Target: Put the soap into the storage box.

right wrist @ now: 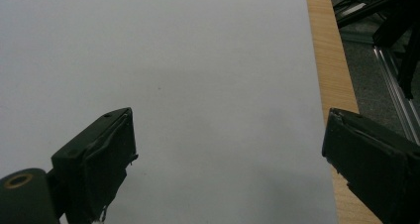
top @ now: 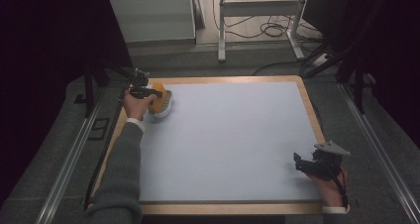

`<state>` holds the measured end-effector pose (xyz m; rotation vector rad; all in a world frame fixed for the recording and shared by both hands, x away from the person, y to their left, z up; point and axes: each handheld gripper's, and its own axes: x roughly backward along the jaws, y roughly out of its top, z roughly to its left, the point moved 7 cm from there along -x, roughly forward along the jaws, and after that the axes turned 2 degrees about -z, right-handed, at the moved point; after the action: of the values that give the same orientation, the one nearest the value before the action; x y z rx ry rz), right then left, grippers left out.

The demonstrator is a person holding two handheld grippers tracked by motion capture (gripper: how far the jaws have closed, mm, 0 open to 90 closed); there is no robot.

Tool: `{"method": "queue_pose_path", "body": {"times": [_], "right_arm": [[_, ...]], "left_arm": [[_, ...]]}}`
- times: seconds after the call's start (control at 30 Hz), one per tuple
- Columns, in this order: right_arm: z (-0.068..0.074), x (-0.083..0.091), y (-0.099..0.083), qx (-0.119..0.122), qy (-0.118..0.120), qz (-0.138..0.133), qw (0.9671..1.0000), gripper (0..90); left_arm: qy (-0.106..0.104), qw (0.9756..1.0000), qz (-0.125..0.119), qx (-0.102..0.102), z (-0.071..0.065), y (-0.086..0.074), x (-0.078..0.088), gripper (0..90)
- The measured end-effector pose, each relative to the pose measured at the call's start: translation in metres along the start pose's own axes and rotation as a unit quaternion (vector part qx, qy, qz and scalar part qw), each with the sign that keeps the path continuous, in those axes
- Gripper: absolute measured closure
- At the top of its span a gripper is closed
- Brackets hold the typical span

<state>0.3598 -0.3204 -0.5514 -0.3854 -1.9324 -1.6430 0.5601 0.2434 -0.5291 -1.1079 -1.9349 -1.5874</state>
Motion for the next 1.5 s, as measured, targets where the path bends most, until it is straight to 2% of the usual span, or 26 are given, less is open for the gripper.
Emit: {"method": "queue_pose_path", "body": {"times": [0.03,0.07,0.1,0.13,0.2,0.23,0.3,0.57,0.73,0.87,0.97,1.0,1.1,1.13,1.17,1.27,1.3,1.33,1.37,1.43,1.5], "right_arm": [[0.000,0.000,0.000,0.000,0.000,0.000,1.0000,6.6],[0.000,0.000,0.000,0.000,0.000,0.000,1.0000,6.6],[0.000,0.000,0.000,0.000,0.000,0.000,1.0000,6.6],[0.000,0.000,0.000,0.000,0.000,0.000,1.0000,6.6],[0.000,0.000,0.000,0.001,0.000,0.000,1.0000,6.6],[0.000,0.000,0.000,0.000,0.000,0.001,1.0000,6.6],[0.001,0.000,0.000,0.001,0.000,0.001,1.0000,6.5],[0.002,0.000,0.000,0.000,0.000,0.001,1.0000,6.6],[0.001,0.000,0.000,0.002,-0.002,0.001,1.0000,6.6],[0.003,0.001,0.001,0.004,0.000,-0.001,1.0000,6.6],[0.003,0.001,0.001,0.005,0.000,-0.001,1.0000,6.6],[0.003,0.002,0.002,0.004,-0.001,-0.002,1.0000,6.6],[0.002,0.002,0.002,0.004,-0.001,-0.003,1.0000,6.5],[0.002,0.002,0.002,0.003,0.000,-0.003,1.0000,6.6],[0.002,0.002,0.002,0.003,0.000,-0.003,1.0000,6.6],[0.003,0.002,0.002,0.005,0.001,-0.003,1.0000,6.5],[0.003,0.002,0.002,0.005,0.001,-0.003,1.0000,6.5],[0.004,0.003,0.002,0.005,0.001,-0.004,1.0000,6.6],[0.004,0.003,0.002,0.005,0.001,-0.004,1.0000,6.6],[0.004,0.003,0.003,0.005,0.003,-0.005,1.0000,6.5],[0.004,0.003,0.003,0.006,0.003,-0.005,1.0000,6.6]], "left_arm": [[0.000,1.0000,0.000,0.000,0.000,0.000,0.000,51.4],[0.015,0.9998,-0.007,-0.009,0.001,0.002,0.005,47.1],[0.015,0.9998,-0.007,-0.009,0.001,0.002,0.005,43.1],[0.020,0.9997,-0.013,-0.006,0.000,0.003,0.006,43.1],[0.027,0.9994,-0.016,-0.012,0.001,0.003,0.011,32.0],[0.034,0.9991,-0.021,-0.016,0.003,0.003,0.013,32.0],[0.043,0.9986,-0.025,-0.018,0.005,0.003,0.018,26.5],[0.019,0.9980,-0.051,-0.033,-0.002,0.002,0.033,23.5],[-0.003,0.9976,-0.048,-0.049,-0.011,-0.006,0.046,22.4],[-0.021,0.9965,-0.053,-0.062,-0.019,-0.015,0.056,21.8],[-0.033,0.9956,-0.045,-0.075,-0.022,-0.023,0.065,20.2],[-0.038,0.9946,-0.045,-0.086,-0.025,-0.029,0.071,20.3],[-0.049,0.9933,-0.042,-0.096,-0.029,-0.038,0.076,20.3],[-0.055,0.9920,-0.041,-0.106,-0.033,-0.047,0.080,20.2],[-0.055,0.9920,-0.041,-0.106,-0.033,-0.047,0.080,20.1],[-0.080,0.9894,-0.046,-0.112,-0.042,-0.068,0.087,20.2],[-0.080,0.9894,-0.046,-0.112,-0.042,-0.068,0.087,20.2],[-0.094,0.9874,-0.046,-0.119,-0.048,-0.080,0.090,20.2],[-0.094,0.9874,-0.046,-0.119,-0.048,-0.080,0.090,19.9],[-0.106,0.9855,-0.045,-0.125,-0.054,-0.098,0.095,19.9],[-0.110,0.9851,-0.045,-0.124,-0.056,-0.103,0.097,19.8]]}}
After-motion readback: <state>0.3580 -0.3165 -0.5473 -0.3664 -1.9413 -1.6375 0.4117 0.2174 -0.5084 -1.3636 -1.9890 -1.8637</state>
